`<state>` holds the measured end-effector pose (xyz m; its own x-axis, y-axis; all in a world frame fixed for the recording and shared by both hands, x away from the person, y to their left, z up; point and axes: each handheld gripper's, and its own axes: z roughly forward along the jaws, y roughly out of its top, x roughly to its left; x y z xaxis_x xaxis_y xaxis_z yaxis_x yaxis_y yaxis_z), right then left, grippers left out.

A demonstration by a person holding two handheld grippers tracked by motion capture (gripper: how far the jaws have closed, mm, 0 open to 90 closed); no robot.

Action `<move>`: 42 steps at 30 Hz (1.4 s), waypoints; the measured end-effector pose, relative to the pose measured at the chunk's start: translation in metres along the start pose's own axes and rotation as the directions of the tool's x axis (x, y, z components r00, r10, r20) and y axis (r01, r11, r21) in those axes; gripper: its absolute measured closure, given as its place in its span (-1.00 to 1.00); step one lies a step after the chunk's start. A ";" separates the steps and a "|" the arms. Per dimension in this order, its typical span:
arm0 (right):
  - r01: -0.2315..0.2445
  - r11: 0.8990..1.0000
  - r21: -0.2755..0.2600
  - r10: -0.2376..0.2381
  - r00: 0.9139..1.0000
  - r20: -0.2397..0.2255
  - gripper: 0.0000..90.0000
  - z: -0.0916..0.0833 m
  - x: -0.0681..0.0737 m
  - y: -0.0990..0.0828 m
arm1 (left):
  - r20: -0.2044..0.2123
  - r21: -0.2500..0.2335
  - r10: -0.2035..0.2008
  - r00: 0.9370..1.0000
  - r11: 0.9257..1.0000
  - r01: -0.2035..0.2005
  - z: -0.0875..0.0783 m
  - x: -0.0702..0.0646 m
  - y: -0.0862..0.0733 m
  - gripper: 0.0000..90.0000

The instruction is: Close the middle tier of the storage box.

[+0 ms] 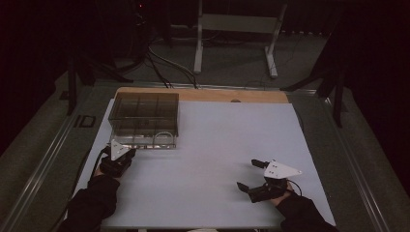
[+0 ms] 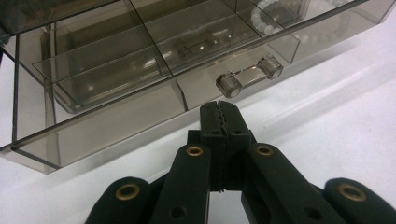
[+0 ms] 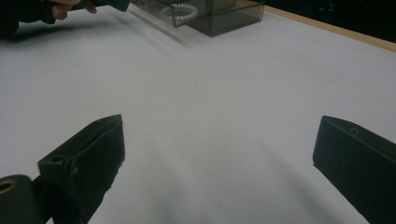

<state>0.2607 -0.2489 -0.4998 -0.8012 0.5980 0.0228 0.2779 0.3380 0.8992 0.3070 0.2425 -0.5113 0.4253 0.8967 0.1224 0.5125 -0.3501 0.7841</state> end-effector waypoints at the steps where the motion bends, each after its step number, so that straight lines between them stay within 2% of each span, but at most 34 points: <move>1: -0.001 1.000 0.000 0.001 1.000 0.000 -0.95 0.000 0.000 0.000 | 0.000 -0.001 0.000 1.000 1.000 0.000 0.000 0.000 0.000 1.00; 5: -0.002 1.000 -0.001 0.002 1.000 0.000 -0.95 0.000 0.000 0.000 | -0.001 0.001 0.006 1.000 1.000 -0.006 0.001 0.000 0.000 1.00; 13: -0.006 1.000 -0.002 0.006 1.000 0.000 -0.95 0.000 0.000 0.000 | 0.006 -0.003 -0.008 1.000 1.000 0.008 0.002 0.002 0.001 1.00; 15: -0.004 1.000 0.000 0.004 1.000 0.000 -0.95 0.000 0.000 0.000 | 0.000 0.000 0.002 1.000 1.000 -0.002 0.003 0.002 0.001 1.00; 29: -0.004 1.000 0.000 0.004 1.000 0.001 -0.95 0.000 0.000 0.000 | 0.013 -0.009 -0.017 1.000 1.000 0.017 0.005 0.006 0.004 1.00; 36: -0.003 1.000 -0.001 0.003 1.000 0.002 -0.95 0.000 0.000 0.000 | 0.008 -0.009 -0.005 1.000 1.000 0.005 0.005 0.005 0.005 1.00; 42: -0.004 1.000 -0.003 0.004 1.000 0.002 -0.95 0.000 0.000 0.000 | 0.001 -0.009 -0.012 1.000 1.000 0.012 0.004 0.006 0.005 1.00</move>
<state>0.2606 -0.2492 -0.4997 -0.7990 0.6009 0.0254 0.2795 0.3335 0.9004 0.3157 0.2447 -0.5089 0.4204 0.9004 0.1122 0.5110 -0.3371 0.7907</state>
